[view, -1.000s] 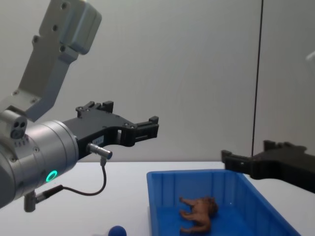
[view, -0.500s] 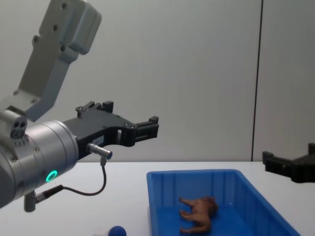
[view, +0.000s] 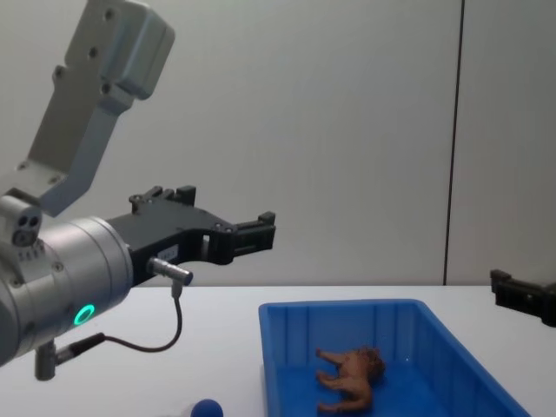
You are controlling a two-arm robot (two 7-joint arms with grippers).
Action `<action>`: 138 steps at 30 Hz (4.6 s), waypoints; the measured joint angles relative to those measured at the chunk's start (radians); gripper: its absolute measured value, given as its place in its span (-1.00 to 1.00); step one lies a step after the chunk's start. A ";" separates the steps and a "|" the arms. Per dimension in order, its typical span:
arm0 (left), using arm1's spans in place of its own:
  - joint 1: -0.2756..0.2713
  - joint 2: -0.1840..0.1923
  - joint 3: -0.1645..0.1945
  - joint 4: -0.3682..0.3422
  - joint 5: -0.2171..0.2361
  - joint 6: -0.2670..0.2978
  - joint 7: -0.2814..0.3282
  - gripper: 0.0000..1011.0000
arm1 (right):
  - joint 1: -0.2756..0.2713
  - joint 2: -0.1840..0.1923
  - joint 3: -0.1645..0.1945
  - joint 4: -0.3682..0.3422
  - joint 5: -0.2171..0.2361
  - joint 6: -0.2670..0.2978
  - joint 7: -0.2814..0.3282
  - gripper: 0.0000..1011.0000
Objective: Pick up the two dolls from the table and place them into the box.
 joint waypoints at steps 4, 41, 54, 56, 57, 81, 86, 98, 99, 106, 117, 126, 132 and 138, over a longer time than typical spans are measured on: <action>0.008 0.007 -0.005 -0.011 -0.021 0.032 0.002 0.98 | -0.003 0.002 0.002 -0.003 0.002 -0.001 -0.005 0.98; 0.092 0.048 -0.031 -0.011 -0.208 0.299 0.021 0.98 | -0.013 0.008 0.007 -0.010 0.007 -0.003 -0.016 0.98; 0.092 0.040 -0.032 0.025 -0.211 0.314 -0.014 0.98 | -0.013 0.008 0.007 -0.010 0.007 -0.003 -0.017 0.98; 0.091 0.038 -0.031 0.028 -0.211 0.314 -0.019 0.98 | -0.013 0.008 0.007 -0.010 0.007 -0.003 -0.016 0.98; 0.091 0.038 -0.031 0.031 -0.211 0.314 -0.022 0.98 | -0.013 0.008 0.007 -0.010 0.007 -0.003 -0.016 0.98; 0.066 0.008 -0.021 0.104 -0.178 0.299 -0.104 0.28 | -0.013 0.008 0.007 -0.010 0.006 -0.003 -0.016 0.98; 0.064 0.004 -0.020 0.113 -0.170 0.287 -0.112 -0.06 | -0.013 0.008 0.007 -0.010 0.006 -0.003 -0.016 0.98; 0.066 0.003 -0.021 0.110 -0.162 0.247 -0.117 -0.43 | -0.013 0.008 0.007 -0.010 0.006 -0.003 -0.016 0.98; 0.067 0.004 -0.023 0.104 -0.161 0.240 -0.116 -0.45 | -0.013 0.008 0.007 -0.010 0.006 -0.003 -0.016 0.98; 0.067 0.011 -0.032 0.064 -0.149 0.209 -0.114 -0.53 | -0.013 0.008 0.007 -0.010 0.006 -0.003 -0.016 0.98; 0.047 0.016 -0.047 0.003 -0.123 0.162 -0.159 -0.63 | -0.013 0.008 0.007 -0.010 0.006 -0.003 -0.016 0.98; 0.016 0.002 -0.049 -0.008 -0.122 0.124 -0.251 -0.66 | -0.013 0.008 0.007 -0.010 0.006 -0.003 -0.016 0.98; -0.010 -0.019 -0.043 0.003 -0.131 0.103 -0.327 -0.25 | -0.013 0.008 0.007 -0.010 0.006 -0.003 -0.016 0.98; -0.038 -0.048 -0.031 0.027 -0.142 0.085 -0.397 0.12 | -0.013 0.008 0.007 -0.010 0.007 -0.003 -0.016 0.98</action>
